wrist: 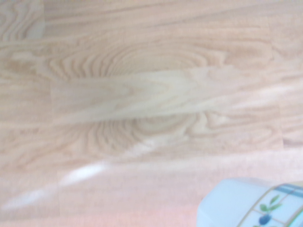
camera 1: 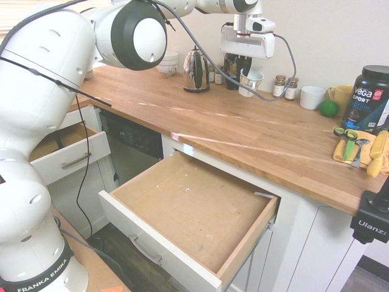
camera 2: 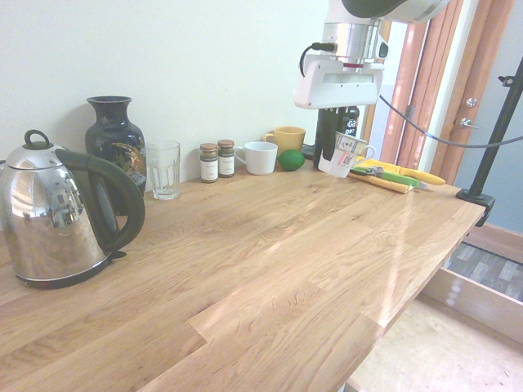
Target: Put mug in the drawer
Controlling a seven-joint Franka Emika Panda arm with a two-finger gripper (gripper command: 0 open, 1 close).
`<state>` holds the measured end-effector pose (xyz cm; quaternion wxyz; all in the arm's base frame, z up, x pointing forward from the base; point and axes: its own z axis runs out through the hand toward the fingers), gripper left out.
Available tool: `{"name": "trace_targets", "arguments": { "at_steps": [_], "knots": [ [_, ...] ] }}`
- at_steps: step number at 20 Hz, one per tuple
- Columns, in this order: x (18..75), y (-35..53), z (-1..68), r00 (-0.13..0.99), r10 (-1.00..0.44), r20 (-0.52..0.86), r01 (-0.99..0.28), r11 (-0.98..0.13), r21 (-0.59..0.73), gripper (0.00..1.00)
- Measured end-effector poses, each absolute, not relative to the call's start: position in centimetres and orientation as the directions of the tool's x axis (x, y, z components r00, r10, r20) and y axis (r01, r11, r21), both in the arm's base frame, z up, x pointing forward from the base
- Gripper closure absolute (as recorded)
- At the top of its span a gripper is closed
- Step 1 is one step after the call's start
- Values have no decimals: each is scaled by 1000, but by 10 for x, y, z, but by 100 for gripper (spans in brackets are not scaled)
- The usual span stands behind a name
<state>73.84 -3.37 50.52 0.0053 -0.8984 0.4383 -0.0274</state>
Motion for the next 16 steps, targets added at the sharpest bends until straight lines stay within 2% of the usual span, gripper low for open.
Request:
{"name": "trace_targets", "arguments": {
  "at_steps": [16],
  "knots": [
    [646,-24,497,623,-782,25,-781,-623,-27,100]
  ]
}}
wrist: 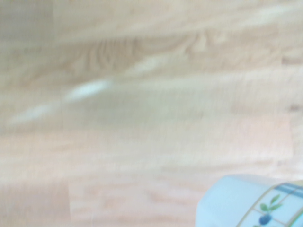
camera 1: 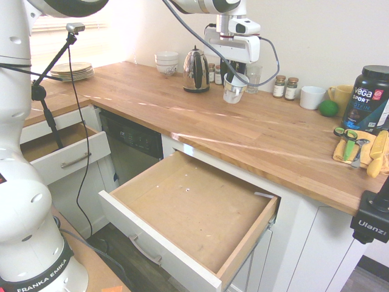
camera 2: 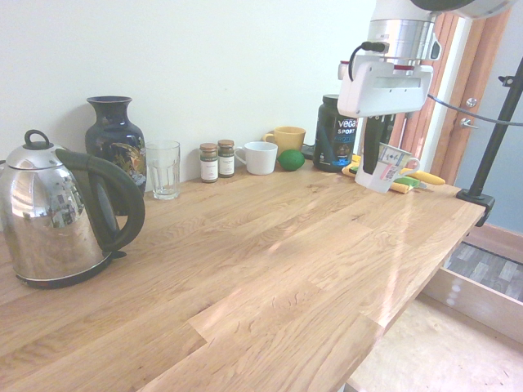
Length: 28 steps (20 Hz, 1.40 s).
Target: Put mug in the drawer
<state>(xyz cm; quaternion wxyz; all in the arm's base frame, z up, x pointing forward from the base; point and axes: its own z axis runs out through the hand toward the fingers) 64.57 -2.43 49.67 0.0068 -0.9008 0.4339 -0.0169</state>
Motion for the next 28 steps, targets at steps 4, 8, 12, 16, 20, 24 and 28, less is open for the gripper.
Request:
{"name": "trace_targets", "arguments": {
  "at_steps": [4,8,12,16,20,24,28],
  "knots": [
    [609,-28,488,617,-787,19,-786,-617,-28,100],
    [567,-35,466,607,-795,5,-795,-607,-18,100],
    [521,-45,437,593,-805,-6,-805,-593,-10,100],
    [468,-49,405,591,-807,-14,-807,-590,-8,100],
    [413,-46,360,594,-804,-25,-804,-594,-3,100],
    [391,-48,334,594,-804,-18,-804,-594,-11,100],
    [394,-51,314,599,-801,-7,-801,-598,-17,100]
  ]
}}
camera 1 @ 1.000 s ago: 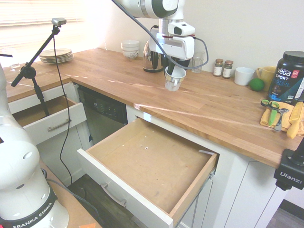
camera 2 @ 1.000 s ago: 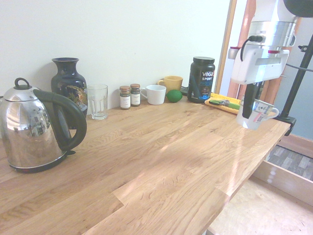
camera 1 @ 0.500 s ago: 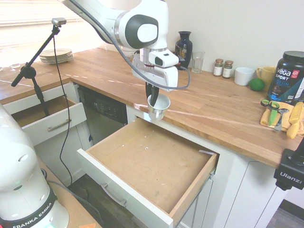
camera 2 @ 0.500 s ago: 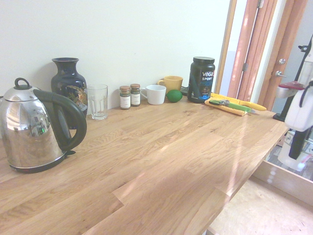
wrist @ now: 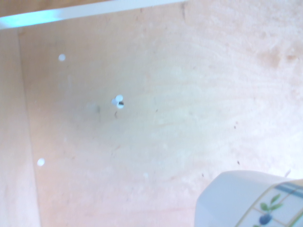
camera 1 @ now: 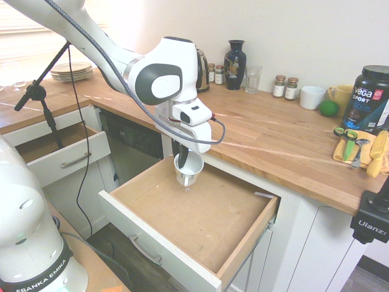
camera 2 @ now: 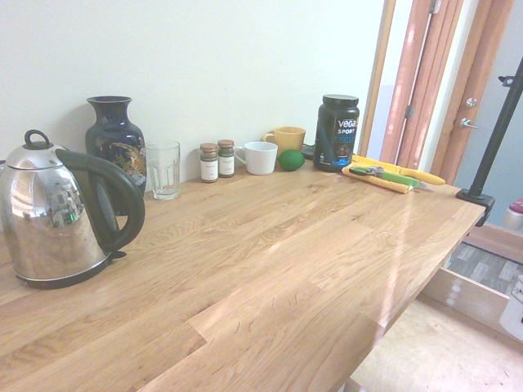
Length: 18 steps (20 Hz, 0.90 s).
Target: Put mug in the drawer
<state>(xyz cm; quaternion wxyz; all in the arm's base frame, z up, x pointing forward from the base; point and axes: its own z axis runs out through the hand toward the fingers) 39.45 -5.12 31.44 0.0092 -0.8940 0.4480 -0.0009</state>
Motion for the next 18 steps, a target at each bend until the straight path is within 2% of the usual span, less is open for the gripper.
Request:
{"name": "trace_targets", "arguments": {
  "at_steps": [18],
  "knots": [
    [395,-45,187,617,-786,-39,-785,-618,39,100]
  ]
}}
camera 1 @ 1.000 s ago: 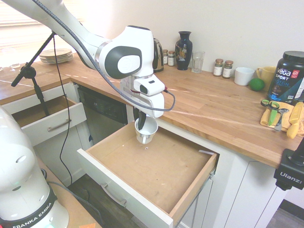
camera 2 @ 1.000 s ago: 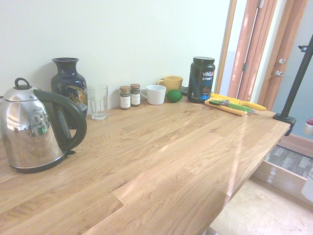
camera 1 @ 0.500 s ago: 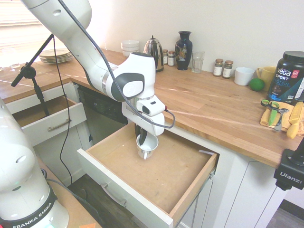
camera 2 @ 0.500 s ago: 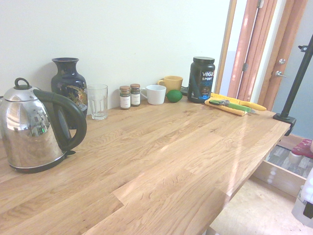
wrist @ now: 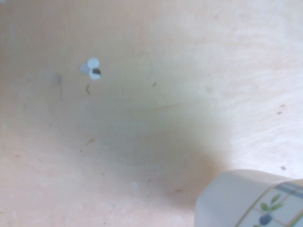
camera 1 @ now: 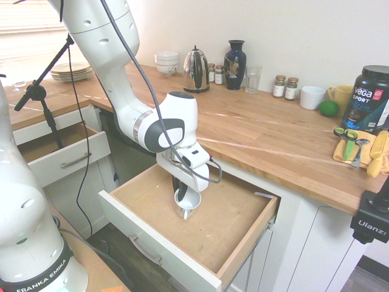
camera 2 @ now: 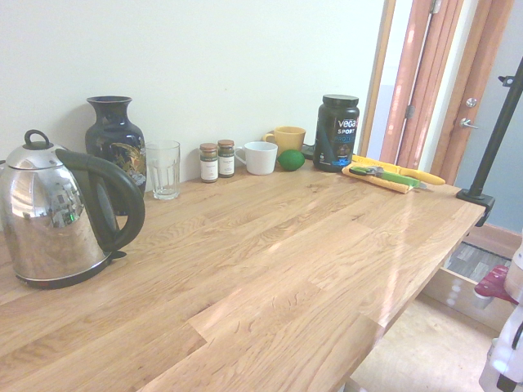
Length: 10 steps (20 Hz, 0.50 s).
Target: Put mug in the drawer
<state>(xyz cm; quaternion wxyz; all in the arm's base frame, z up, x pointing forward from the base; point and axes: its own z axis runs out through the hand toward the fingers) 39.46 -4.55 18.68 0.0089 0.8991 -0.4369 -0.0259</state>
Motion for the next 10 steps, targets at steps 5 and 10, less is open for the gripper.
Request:
{"name": "trace_targets", "arguments": {
  "at_steps": [5,10],
  "knots": [
    [394,-45,170,619,-784,-50,-782,-621,46,100],
    [399,-45,158,621,-782,-58,-780,-624,47,100]
  ]
}}
